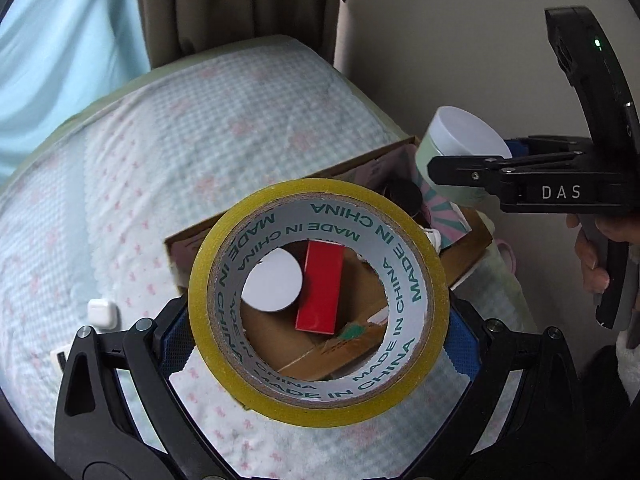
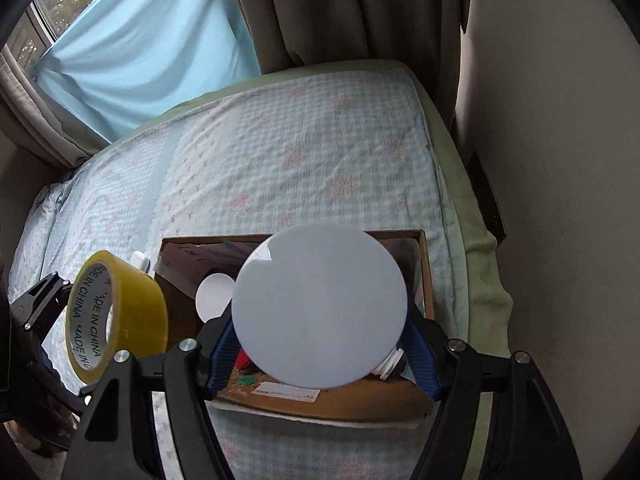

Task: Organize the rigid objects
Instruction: 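Lift the tape roll and white jar and carry both over the cardboard box, then lower the tape and jar into the box and open both tools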

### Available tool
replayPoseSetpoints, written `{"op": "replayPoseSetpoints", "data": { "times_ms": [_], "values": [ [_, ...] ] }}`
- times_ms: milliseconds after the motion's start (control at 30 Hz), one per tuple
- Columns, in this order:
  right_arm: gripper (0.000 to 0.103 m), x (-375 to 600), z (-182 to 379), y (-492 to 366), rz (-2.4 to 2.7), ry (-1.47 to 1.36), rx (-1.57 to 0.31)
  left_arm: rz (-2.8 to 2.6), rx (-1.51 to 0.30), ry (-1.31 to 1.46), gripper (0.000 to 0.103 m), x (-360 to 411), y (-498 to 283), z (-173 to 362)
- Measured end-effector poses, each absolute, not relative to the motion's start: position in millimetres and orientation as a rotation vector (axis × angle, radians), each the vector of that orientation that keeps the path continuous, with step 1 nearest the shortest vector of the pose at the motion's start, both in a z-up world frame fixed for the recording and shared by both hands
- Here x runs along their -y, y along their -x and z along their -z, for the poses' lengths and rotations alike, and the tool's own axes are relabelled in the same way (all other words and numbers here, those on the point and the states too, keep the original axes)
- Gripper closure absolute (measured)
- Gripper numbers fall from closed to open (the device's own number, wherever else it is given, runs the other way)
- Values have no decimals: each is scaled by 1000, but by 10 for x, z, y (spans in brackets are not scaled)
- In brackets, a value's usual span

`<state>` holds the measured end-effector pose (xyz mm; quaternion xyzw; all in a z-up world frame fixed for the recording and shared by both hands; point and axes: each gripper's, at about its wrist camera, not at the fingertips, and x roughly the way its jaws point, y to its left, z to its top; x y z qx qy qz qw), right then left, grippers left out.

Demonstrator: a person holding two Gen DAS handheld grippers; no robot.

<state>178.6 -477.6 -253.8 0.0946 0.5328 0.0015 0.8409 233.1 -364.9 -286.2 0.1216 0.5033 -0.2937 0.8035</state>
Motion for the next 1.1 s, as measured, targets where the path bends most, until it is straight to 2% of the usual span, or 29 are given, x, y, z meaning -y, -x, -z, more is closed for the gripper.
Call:
{"op": "replayPoseSetpoints", "data": {
  "times_ms": [267,533,800,833,867,900,1100],
  "values": [
    [36,4845,3165,-2078,-90,-240,-1174,674,-1203,-318,5,4108,-2503,3635],
    [36,4957,3461,-2190,-94,-341,-1222,666,-1277,-342,5,4271,-2661,3915],
    [34,4898,3497,-2346,-110,-332,-1312,612,-1321,-394,3,4351,-2722,4009],
    [25,4893,3503,-2361,-91,-332,-1329,611,-1330,-401,0,4339,-2720,4009],
    [4,4903,3477,-2358,-83,-343,-1317,608,-1327,-409,0,4321,-2712,3993],
    [0,4923,3431,-2351,-84,-361,-1287,603,-1327,-418,0,4297,-2710,3985],
    [0,5042,3244,-2274,-56,-461,-1181,593,-1313,-364,0,4133,-2720,3813]
  ]
}}
